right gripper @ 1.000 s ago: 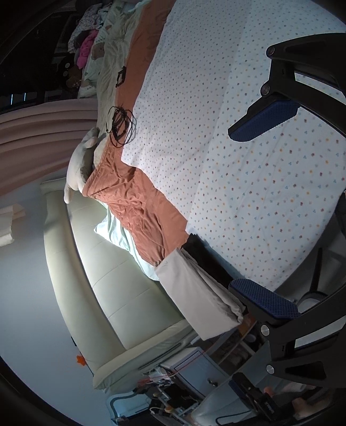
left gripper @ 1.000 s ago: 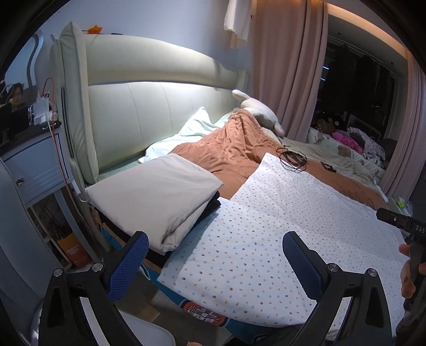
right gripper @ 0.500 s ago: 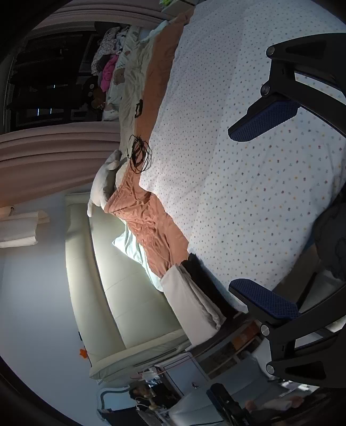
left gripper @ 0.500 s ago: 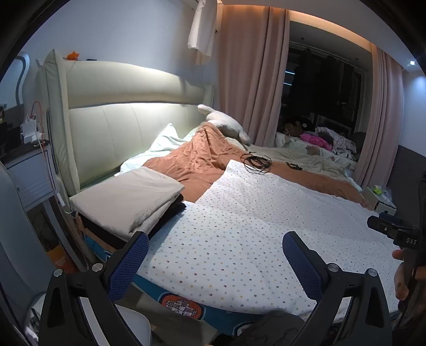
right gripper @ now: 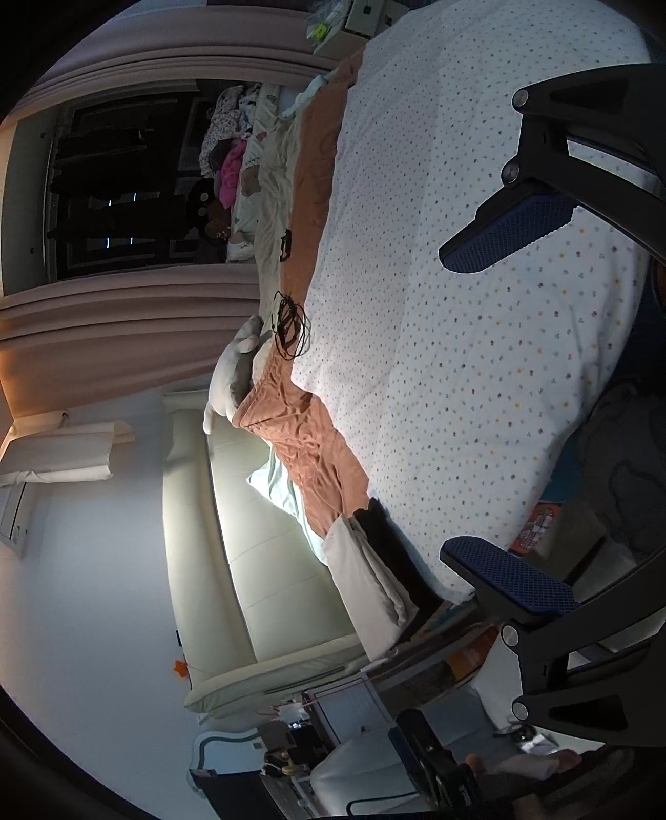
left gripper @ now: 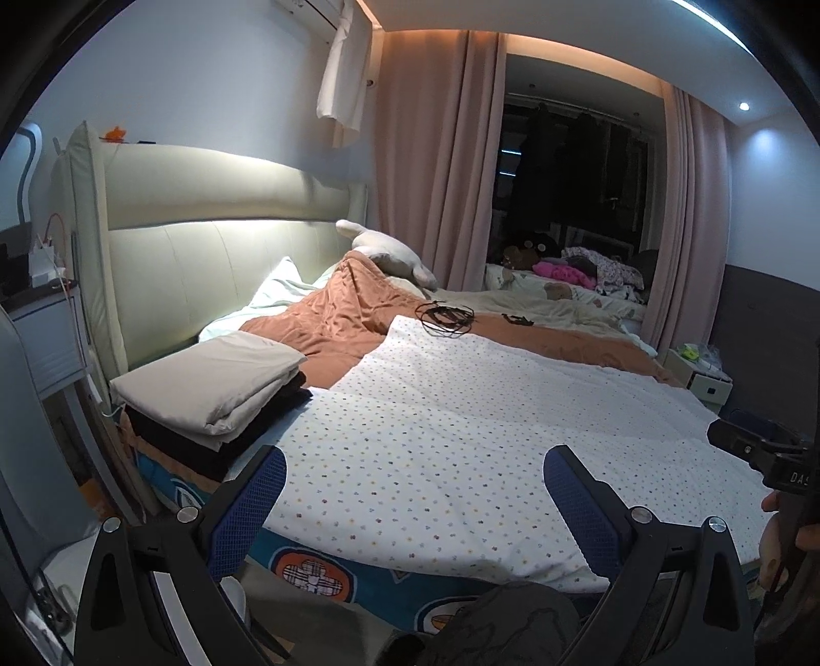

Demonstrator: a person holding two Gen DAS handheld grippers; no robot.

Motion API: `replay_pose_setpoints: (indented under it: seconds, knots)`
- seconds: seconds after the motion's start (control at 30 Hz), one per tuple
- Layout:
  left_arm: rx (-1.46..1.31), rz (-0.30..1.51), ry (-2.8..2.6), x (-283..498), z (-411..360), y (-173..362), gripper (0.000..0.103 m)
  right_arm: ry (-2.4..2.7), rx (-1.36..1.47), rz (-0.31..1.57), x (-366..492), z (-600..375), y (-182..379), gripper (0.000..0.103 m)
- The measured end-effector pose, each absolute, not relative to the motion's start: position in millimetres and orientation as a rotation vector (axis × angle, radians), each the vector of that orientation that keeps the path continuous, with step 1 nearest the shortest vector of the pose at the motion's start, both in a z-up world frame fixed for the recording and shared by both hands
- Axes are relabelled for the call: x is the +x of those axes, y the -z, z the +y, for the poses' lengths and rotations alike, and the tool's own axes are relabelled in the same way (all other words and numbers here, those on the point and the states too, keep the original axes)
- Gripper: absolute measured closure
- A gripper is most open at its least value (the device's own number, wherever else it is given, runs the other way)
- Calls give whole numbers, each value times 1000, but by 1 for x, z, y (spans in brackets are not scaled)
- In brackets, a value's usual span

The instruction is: Fold large clothes

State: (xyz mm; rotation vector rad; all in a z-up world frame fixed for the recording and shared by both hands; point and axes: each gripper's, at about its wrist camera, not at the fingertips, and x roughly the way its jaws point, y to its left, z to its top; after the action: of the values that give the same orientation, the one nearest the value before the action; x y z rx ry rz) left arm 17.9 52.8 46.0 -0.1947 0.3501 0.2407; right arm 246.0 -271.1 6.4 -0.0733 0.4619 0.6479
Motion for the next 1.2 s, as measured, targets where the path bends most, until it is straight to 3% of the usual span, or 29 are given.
replay_pose_setpoints:
  seconds: [0.5, 1.2]
  knots:
    - [-183, 320, -212, 0, 39, -24, 2, -573, -1, 447, 219, -316, 37, 0]
    - [-190, 315, -221, -6, 37, -21, 2, -557, 6, 489, 225, -312, 54, 0]
